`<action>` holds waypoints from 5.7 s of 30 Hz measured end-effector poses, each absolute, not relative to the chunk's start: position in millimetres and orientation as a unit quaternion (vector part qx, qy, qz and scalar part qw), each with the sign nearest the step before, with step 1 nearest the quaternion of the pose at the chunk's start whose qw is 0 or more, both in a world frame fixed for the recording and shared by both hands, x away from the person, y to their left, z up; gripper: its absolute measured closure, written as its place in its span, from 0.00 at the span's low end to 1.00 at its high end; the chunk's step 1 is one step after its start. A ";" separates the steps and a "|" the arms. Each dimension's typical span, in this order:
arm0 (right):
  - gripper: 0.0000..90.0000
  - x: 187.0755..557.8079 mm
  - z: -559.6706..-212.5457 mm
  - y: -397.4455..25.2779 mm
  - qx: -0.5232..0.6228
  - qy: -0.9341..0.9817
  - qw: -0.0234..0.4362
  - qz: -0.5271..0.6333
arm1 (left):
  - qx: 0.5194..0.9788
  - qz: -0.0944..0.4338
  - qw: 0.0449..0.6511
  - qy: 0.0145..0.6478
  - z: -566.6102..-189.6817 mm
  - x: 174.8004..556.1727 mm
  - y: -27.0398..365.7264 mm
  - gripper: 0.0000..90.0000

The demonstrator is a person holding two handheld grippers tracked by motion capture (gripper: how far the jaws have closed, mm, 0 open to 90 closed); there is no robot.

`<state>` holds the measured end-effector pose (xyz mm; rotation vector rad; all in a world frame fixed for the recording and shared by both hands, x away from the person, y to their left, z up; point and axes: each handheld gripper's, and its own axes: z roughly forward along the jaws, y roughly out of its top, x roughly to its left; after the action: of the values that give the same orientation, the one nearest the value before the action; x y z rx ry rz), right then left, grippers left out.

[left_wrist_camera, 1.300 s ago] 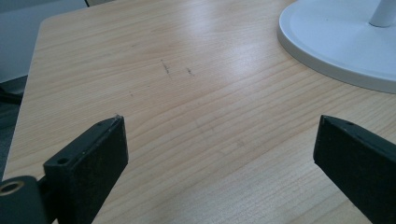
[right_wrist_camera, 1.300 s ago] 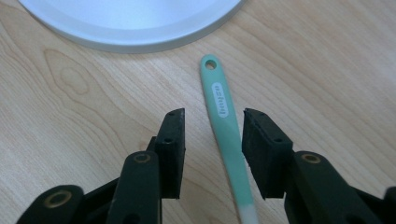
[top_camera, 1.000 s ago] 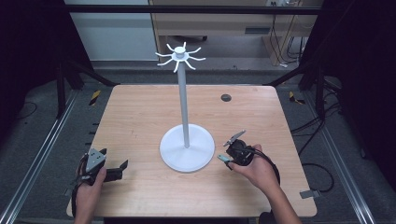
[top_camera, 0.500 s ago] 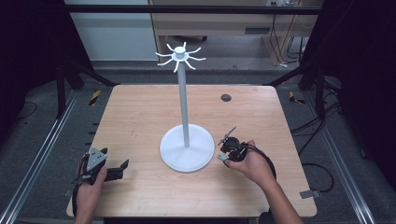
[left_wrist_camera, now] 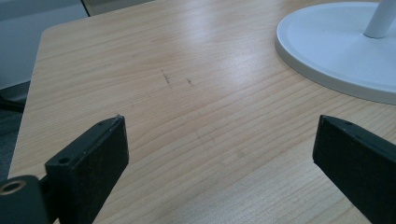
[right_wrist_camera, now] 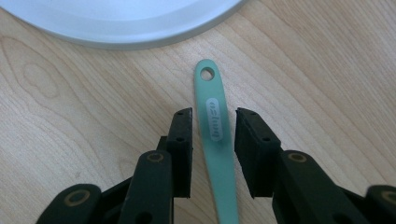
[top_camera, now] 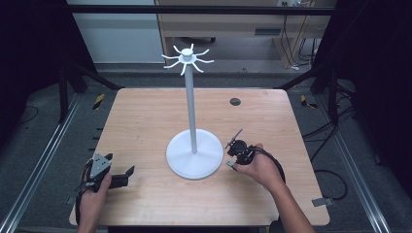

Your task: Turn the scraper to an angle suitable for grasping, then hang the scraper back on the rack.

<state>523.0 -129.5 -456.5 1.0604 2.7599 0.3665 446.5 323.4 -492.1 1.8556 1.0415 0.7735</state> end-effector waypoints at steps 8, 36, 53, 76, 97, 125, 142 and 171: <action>0.76 526.8 -460.5 -129.5 0.352 0.926 0.071 0.116 | 0.744 0.308 0.424 0.414 -492.2 446.8 322.7 0.03; 0.82 529.7 -457.2 -133.8 0.365 0.919 0.078 0.125 | 0.746 0.305 0.427 0.410 -492.5 447.2 319.5 0.04; 0.83 506.8 -399.7 -173.9 0.387 0.882 0.142 0.229 | 0.749 0.306 0.423 0.407 -492.6 445.7 318.5 0.04; 0.83 512.7 -366.3 -196.9 0.399 0.838 0.189 0.321 | 0.744 0.312 0.421 0.414 -491.9 446.3 323.2 0.03; 0.83 505.5 -343.9 -205.8 0.402 0.807 0.214 0.377 | 0.743 0.313 0.421 0.415 -491.2 445.3 324.7 0.03; 0.83 499.2 -321.1 -201.4 0.393 0.774 0.237 0.436 | 0.743 0.312 0.422 0.415 -491.3 446.3 325.1 0.03; 0.83 496.2 -306.3 -195.3 0.388 0.752 0.250 0.470 | 0.740 0.309 0.431 0.415 -490.9 446.8 325.9 0.03; 0.83 499.8 -296.1 -169.2 0.368 0.755 0.248 0.483 | 0.743 0.315 0.424 0.412 -491.2 446.8 322.8 0.03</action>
<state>499.8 -169.2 -296.1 1.0024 2.0577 1.3160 446.8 322.8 -491.2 1.8581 1.0307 0.7885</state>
